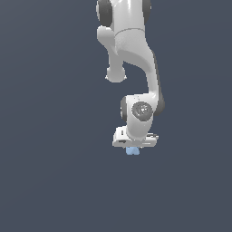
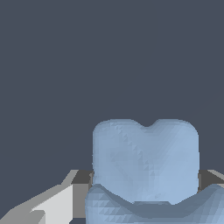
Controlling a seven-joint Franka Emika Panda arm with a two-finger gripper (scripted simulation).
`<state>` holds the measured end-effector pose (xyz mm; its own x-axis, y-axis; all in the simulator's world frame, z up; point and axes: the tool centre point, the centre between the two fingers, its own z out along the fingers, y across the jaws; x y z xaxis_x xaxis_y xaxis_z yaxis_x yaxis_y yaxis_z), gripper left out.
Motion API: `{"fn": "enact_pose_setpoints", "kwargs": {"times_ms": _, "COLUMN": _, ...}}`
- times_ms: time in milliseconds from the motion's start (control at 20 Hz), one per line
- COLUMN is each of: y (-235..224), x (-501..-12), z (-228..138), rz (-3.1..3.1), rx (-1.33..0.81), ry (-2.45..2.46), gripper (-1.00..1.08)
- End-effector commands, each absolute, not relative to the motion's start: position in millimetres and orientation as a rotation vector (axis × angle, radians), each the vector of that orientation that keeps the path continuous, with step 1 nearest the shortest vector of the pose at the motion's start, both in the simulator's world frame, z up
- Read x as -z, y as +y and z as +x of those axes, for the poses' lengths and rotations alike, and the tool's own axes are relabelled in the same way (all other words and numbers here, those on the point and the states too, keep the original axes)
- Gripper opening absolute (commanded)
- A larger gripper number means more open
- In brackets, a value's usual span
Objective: Pick up the object and move it to a goal position.
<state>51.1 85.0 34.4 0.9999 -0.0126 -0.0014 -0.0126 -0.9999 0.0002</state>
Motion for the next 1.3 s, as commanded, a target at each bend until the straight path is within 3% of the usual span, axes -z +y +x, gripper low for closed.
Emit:
{"fn": "enact_pose_setpoints", "kwargs": {"times_ms": 0, "y": 86.5, "x": -41.7, "z": 51.2, "rz": 3.142, "rx": 0.0, "ry": -0.019, "gripper": -1.0}}
{"fn": "enact_pose_setpoints", "kwargs": {"times_ms": 450, "y": 98.6, "x": -103.8, "z": 48.6, "rz": 3.142, "rx": 0.0, "ry": -0.019, "gripper": -1.0}}
{"fn": "enact_pose_setpoints", "kwargs": {"times_ms": 1250, "y": 134.9, "x": -289.2, "z": 43.8, "rz": 3.142, "rx": 0.0, "ry": -0.019, "gripper": -1.0}}
